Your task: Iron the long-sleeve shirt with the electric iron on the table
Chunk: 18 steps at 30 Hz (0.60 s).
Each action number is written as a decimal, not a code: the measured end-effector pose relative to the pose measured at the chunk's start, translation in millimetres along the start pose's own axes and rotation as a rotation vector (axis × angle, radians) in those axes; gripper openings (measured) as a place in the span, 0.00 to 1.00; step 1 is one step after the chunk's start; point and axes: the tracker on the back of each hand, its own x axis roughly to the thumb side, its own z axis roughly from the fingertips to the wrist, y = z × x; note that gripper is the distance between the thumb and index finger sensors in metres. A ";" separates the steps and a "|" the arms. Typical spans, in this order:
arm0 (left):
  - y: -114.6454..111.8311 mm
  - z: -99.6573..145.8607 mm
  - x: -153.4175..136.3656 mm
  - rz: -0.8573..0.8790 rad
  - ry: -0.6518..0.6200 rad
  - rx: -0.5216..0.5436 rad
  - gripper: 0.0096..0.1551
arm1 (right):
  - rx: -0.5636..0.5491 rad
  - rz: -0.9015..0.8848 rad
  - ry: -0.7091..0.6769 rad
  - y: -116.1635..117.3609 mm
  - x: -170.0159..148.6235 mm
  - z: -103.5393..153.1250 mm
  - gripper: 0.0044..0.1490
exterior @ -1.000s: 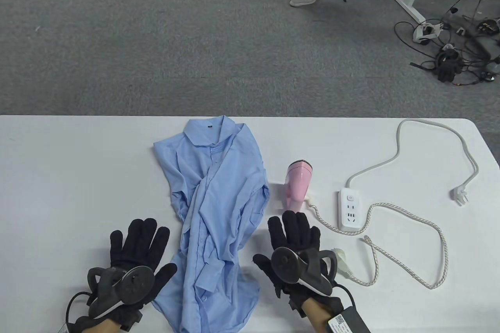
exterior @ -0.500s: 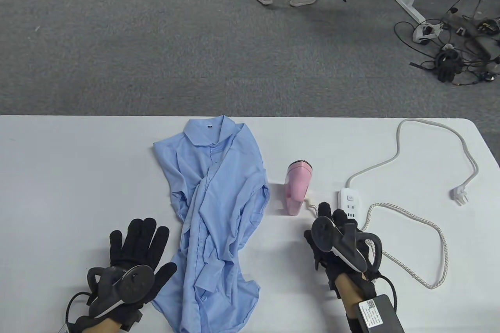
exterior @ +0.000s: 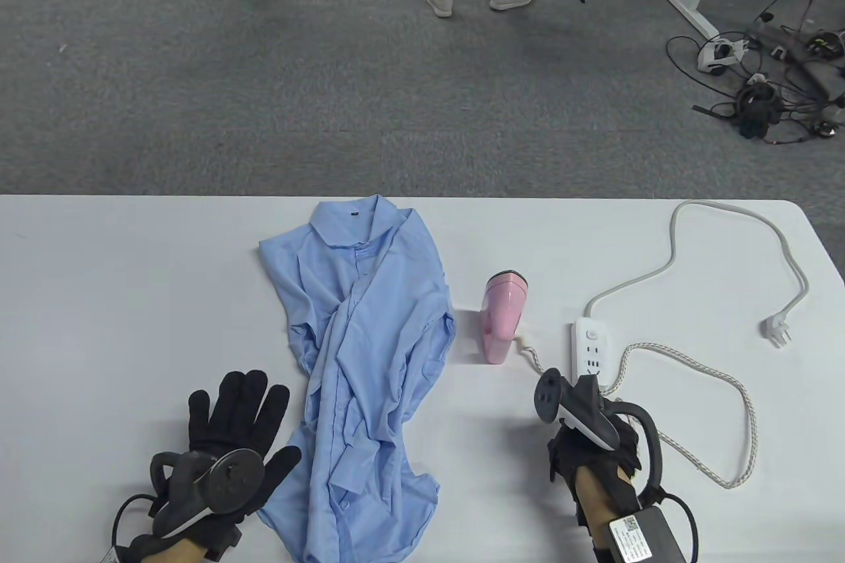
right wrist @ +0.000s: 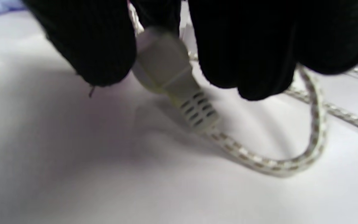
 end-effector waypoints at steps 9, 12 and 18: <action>0.3 0.2 -1.6 0.007 0.000 -0.006 0.50 | -0.001 0.091 -0.016 10.0 14.3 -4.9 0.46; 1.2 1.0 -1.5 0.007 -0.004 -0.001 0.50 | -0.028 0.027 -0.042 3.1 8.6 -0.4 0.44; 2.2 1.3 -2.1 0.013 -0.001 0.005 0.50 | -0.194 -0.144 -0.068 -27.5 -15.8 18.7 0.44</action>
